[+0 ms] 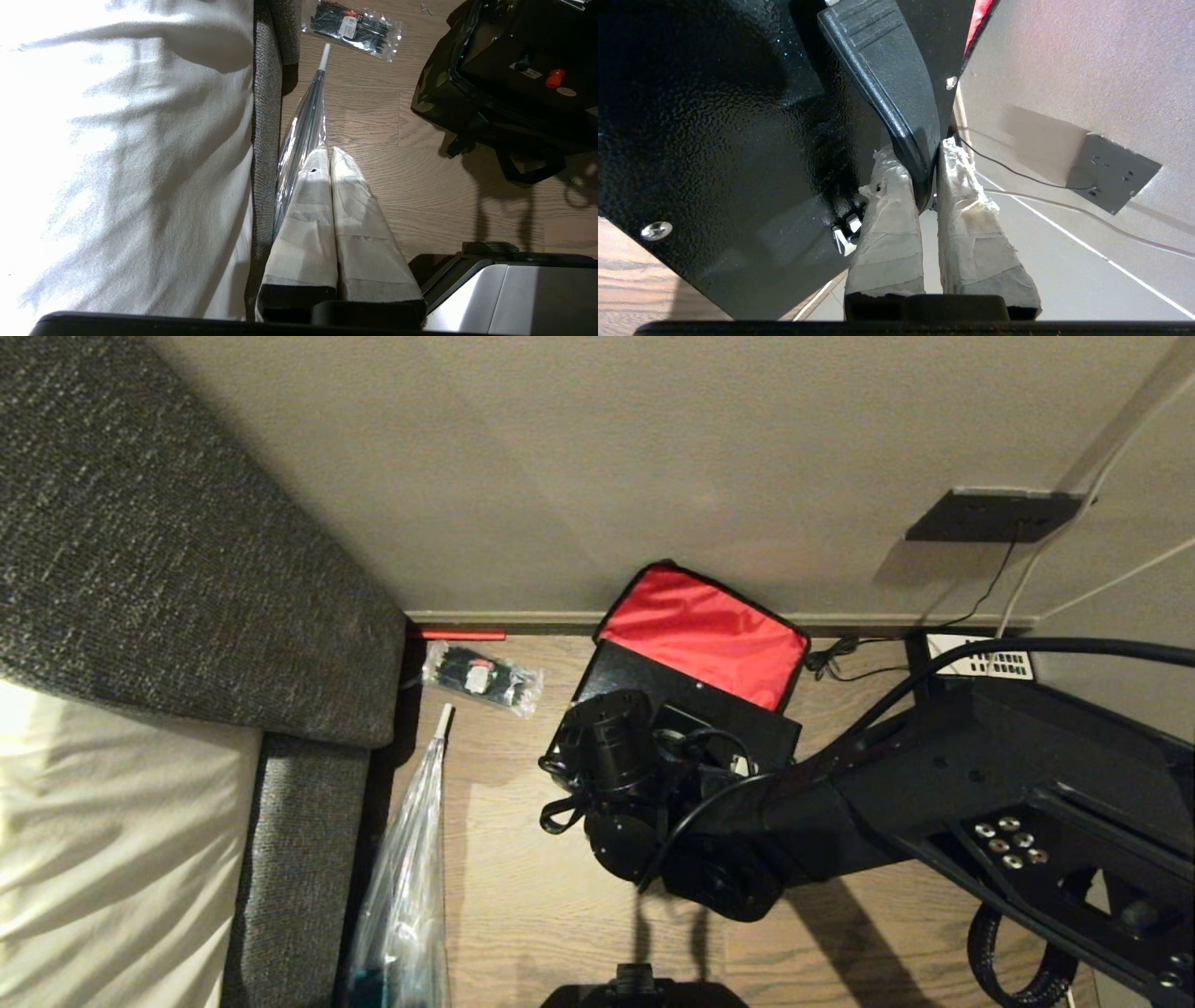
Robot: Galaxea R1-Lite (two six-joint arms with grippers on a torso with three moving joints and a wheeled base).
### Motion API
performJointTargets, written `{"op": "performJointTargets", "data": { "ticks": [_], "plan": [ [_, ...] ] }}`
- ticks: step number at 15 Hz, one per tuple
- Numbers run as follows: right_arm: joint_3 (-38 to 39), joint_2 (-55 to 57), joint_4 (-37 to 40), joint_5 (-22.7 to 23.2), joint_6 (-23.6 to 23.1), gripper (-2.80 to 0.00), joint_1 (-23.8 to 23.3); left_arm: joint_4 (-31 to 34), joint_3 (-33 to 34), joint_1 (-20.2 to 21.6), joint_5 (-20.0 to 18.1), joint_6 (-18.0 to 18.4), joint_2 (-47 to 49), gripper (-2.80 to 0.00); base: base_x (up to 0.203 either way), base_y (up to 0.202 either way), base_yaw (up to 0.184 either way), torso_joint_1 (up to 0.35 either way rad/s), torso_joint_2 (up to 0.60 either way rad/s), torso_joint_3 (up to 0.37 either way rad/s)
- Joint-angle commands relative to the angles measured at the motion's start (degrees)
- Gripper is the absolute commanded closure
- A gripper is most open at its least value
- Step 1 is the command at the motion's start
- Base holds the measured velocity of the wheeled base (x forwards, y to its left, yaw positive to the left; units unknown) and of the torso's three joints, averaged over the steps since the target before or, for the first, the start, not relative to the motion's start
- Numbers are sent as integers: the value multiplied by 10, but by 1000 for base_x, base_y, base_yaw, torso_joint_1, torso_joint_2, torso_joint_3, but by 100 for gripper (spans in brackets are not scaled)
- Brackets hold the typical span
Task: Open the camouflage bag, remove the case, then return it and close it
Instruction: Place the black box back
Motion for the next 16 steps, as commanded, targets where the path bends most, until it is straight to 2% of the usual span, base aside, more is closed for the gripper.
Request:
{"op": "performJointTargets", "data": {
  "ticks": [1,16],
  "plan": [
    [18,-8,-1,-4,-3,0,-3,0,0,0,0,0,0,0,0,0,0,0,0,0],
    [46,-39,15,-5,-1,0,10,0,0,0,0,1,0,0,0,0,0,0,0,0]
  ]
}}
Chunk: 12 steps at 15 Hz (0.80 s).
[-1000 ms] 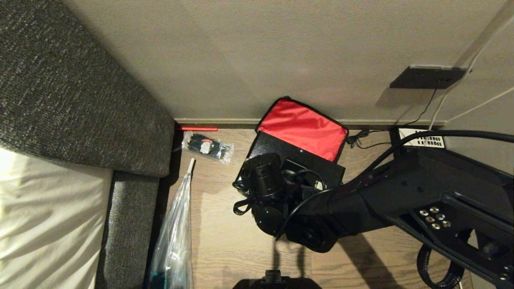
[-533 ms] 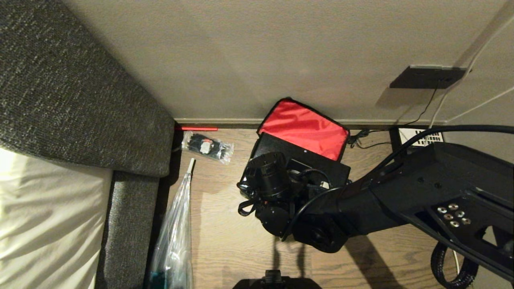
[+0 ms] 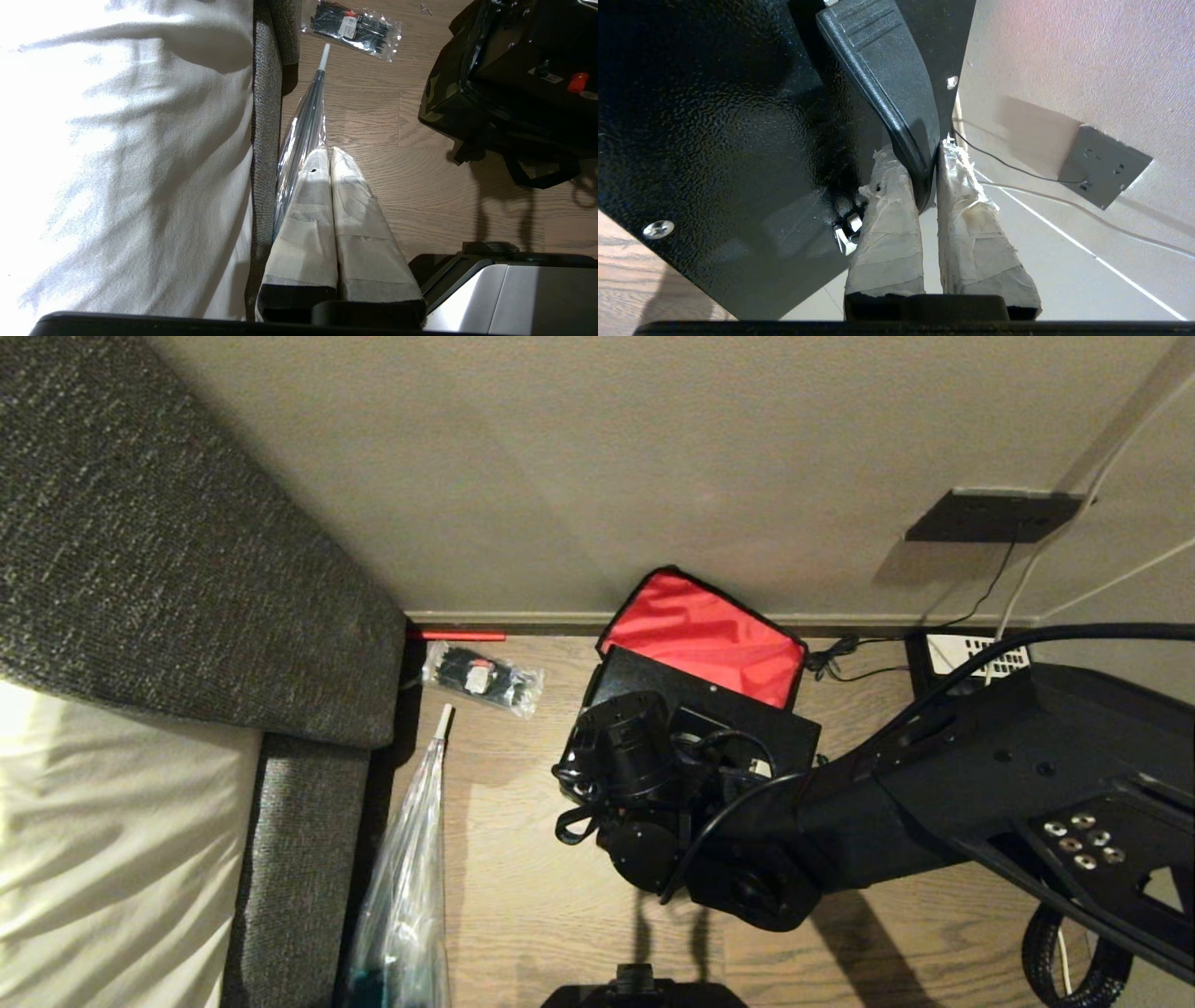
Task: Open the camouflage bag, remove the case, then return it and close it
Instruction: Place the black box back
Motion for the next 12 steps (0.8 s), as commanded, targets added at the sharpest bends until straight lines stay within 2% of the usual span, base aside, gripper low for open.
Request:
{"op": "performJointTargets", "data": {
  "ticks": [1,12],
  "plan": [
    [1,0,-2,-4,-2,0,8,1,0,0,0,-1,0,0,0,0,0,0,0,0],
    [14,5,20,-4,23,0,13,1,0,0,0,-1,0,0,0,0,0,0,0,0]
  ]
}}
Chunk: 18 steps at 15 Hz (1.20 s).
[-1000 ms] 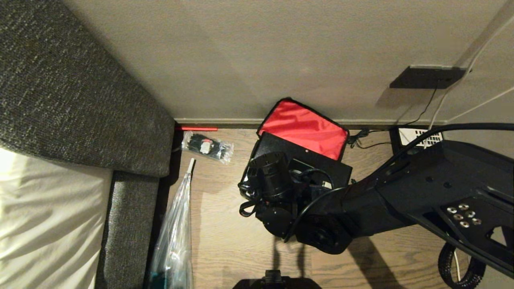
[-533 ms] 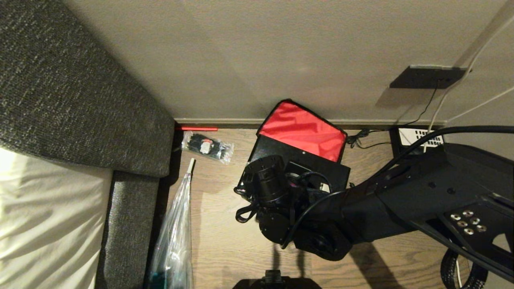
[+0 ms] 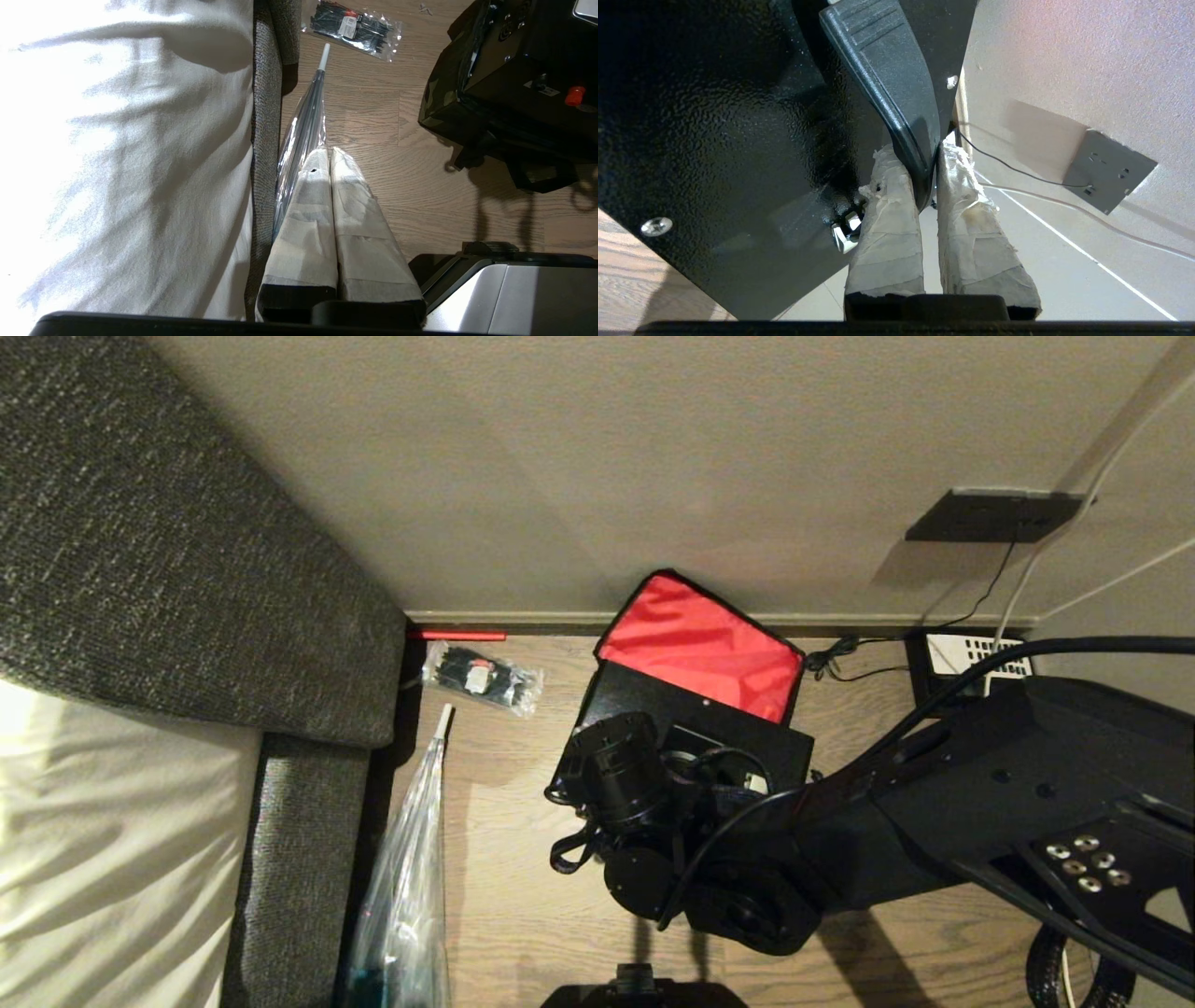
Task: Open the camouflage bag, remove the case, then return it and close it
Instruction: Place the black box back
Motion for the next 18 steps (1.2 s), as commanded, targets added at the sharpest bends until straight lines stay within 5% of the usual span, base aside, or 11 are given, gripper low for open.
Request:
{"op": "performJointTargets", "data": {
  "ticks": [1,18],
  "plan": [
    [-1,7,-3,-3,0,0,-4,0,0,0,0,0,0,0,0,0,0,0,0,0],
    [-9,30,-8,1,14,0,-36,0,0,0,0,0,0,0,0,0,0,0,0,0]
  ]
}}
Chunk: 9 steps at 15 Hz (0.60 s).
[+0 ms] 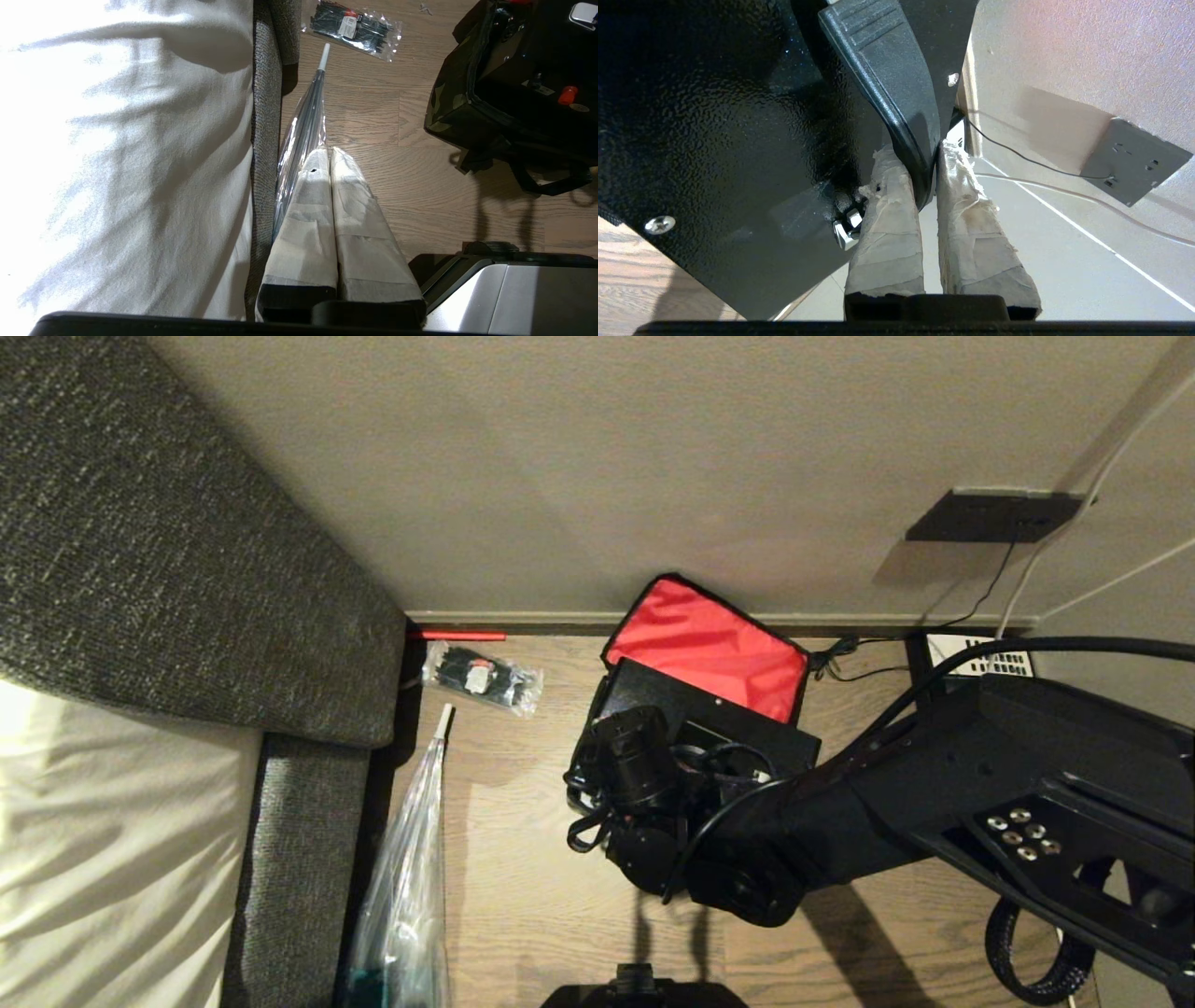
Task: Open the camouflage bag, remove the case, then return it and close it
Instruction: Place the black box back
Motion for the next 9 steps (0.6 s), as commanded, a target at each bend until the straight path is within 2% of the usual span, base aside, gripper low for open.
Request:
{"op": "performJointTargets", "data": {
  "ticks": [1,9],
  "plan": [
    [2,8,-2,-4,-3,0,-2,0,0,0,0,0,0,0,0,0,0,0,0,0],
    [-11,43,-5,11,11,0,-16,0,0,0,0,1,0,0,0,0,0,0,0,0]
  ]
}}
